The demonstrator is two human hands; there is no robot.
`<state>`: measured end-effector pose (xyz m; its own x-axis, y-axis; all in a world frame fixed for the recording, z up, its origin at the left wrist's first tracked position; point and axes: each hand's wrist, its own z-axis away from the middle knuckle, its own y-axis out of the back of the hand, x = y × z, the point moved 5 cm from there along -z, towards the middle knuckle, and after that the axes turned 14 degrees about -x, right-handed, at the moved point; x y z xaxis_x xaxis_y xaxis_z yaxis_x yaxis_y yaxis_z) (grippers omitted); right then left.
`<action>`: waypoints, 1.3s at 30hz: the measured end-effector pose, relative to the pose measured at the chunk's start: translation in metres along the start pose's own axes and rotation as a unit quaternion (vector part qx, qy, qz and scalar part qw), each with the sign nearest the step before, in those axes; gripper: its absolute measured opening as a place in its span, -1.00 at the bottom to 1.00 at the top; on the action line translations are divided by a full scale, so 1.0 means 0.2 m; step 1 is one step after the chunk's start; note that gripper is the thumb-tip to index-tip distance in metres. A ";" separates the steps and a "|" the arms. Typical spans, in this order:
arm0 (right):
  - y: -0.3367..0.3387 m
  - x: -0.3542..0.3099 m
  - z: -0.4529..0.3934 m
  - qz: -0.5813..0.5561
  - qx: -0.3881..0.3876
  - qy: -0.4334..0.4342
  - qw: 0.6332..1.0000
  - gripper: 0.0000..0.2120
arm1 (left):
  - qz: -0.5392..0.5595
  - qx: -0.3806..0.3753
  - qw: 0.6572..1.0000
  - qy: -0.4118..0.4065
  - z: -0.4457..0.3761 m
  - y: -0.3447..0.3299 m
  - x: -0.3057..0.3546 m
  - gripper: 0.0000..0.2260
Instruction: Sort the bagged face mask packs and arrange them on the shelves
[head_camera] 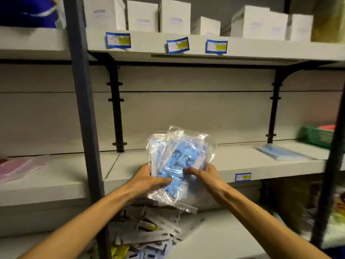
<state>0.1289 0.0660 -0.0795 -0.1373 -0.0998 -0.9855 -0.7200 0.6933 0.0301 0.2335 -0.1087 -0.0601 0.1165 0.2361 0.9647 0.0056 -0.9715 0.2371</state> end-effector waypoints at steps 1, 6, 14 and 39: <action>0.07 0.01 -0.03 0.005 0.020 -0.001 1.000 -0.62 | 0.019 -0.011 1.000 0.001 -0.07 -0.02 -0.01 -0.75; 0.33 0.02 -0.20 0.030 0.070 -0.016 0.997 -0.63 | 0.048 0.022 0.998 0.024 -0.41 -0.01 -0.01 -0.75; 0.58 -0.06 -0.61 0.050 0.060 -0.008 0.997 -0.71 | 0.055 0.074 0.996 -0.005 -0.89 0.18 -0.03 -0.89; 0.84 -0.02 -1.21 0.085 0.002 0.007 0.996 -0.58 | 0.099 0.158 0.982 0.016 -1.16 0.43 -0.32 -0.53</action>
<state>-0.1557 0.0109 -0.0300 -0.2662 0.0087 -0.9639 -0.6829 0.7040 0.1949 -0.0037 -0.2017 -0.0750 0.1144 0.0367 0.9928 0.2954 -0.9554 0.0013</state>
